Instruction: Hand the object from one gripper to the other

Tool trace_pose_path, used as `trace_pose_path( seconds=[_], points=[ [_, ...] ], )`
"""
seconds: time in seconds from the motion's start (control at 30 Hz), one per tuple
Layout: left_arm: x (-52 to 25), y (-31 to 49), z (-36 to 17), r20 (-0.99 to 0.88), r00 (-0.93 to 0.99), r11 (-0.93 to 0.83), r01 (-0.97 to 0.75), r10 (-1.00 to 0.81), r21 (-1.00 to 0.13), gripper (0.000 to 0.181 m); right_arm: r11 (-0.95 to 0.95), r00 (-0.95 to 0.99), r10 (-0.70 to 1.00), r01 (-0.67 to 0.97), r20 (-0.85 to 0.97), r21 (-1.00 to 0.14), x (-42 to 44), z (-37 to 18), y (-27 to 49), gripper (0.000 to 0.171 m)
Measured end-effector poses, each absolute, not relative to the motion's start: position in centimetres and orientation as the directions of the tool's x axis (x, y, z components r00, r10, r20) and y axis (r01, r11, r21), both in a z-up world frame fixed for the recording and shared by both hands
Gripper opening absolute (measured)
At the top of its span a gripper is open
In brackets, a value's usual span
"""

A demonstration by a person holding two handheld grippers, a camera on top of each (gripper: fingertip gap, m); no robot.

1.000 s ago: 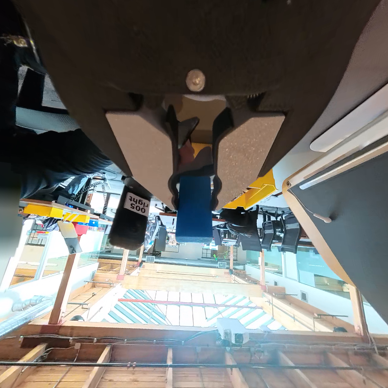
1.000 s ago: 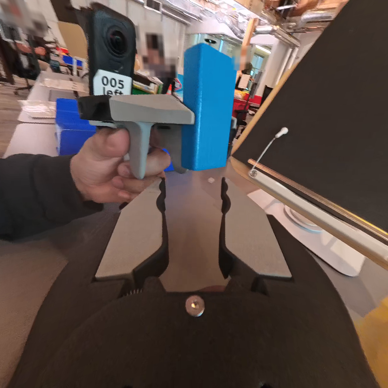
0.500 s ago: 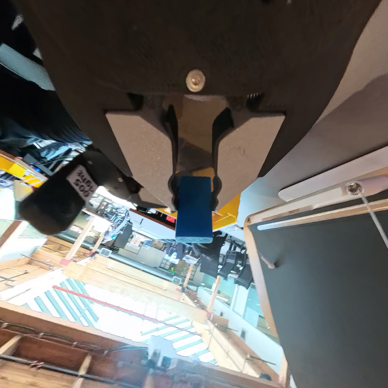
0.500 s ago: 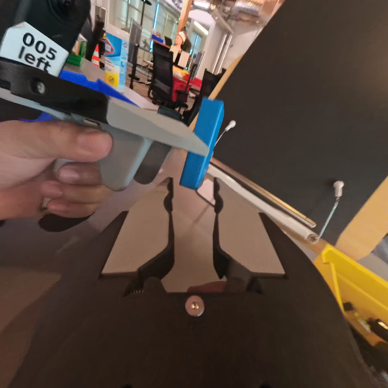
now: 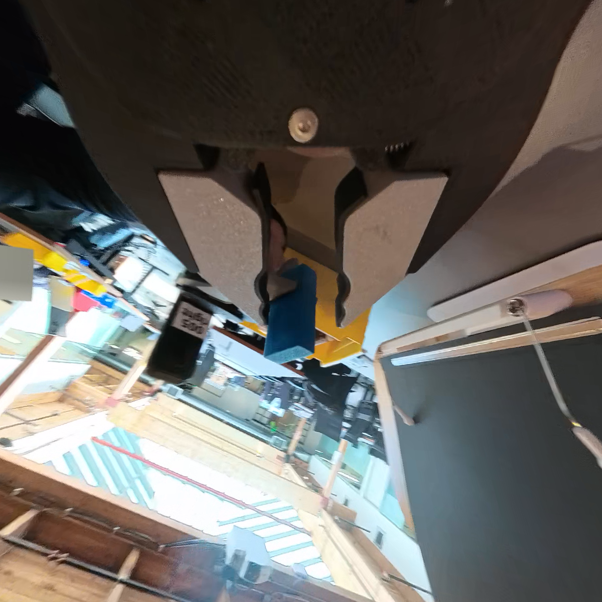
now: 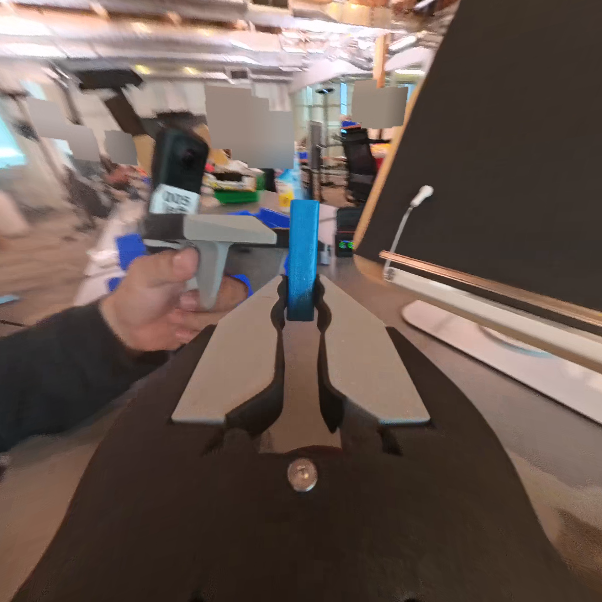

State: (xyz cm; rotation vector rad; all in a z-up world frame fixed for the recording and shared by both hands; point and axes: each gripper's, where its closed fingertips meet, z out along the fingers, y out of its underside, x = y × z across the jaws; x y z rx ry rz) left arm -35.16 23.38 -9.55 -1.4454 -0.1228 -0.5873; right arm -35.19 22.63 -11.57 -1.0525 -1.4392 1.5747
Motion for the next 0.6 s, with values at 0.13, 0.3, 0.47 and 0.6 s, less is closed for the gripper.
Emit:
trace_pose_path(
  seconds=[0.13,0.3,0.47,0.6],
  points=[
    [-32.8,22.2,-8.6,0.436,0.751,-0.04,0.482,-0.497,-0.875,0.023,-0.201,-0.582,0.793,0.026,-0.179,-0.979,-33.8,-10.7,20.8,0.013],
    [-31.8,21.9,-8.4,0.356,0.777,-0.029,0.4,-0.519,-0.916,0.014,-0.238,-0.689,0.673,0.142,-0.268,-0.961,-33.1,-11.4,19.0,0.015],
    [-33.7,23.1,-10.3,-0.142,0.975,-0.019,-0.148,-0.171,-0.989,0.013,-0.063,-0.491,0.866,0.08,-0.095,-0.995,-34.2,-12.4,22.0,0.031],
    [-33.1,23.0,-10.4,-0.446,0.892,-0.003,-0.448,-0.073,-0.894,0.014,0.008,-0.46,0.888,0.046,-0.014,-0.999,-33.9,-12.0,22.4,0.034]
  ],
)
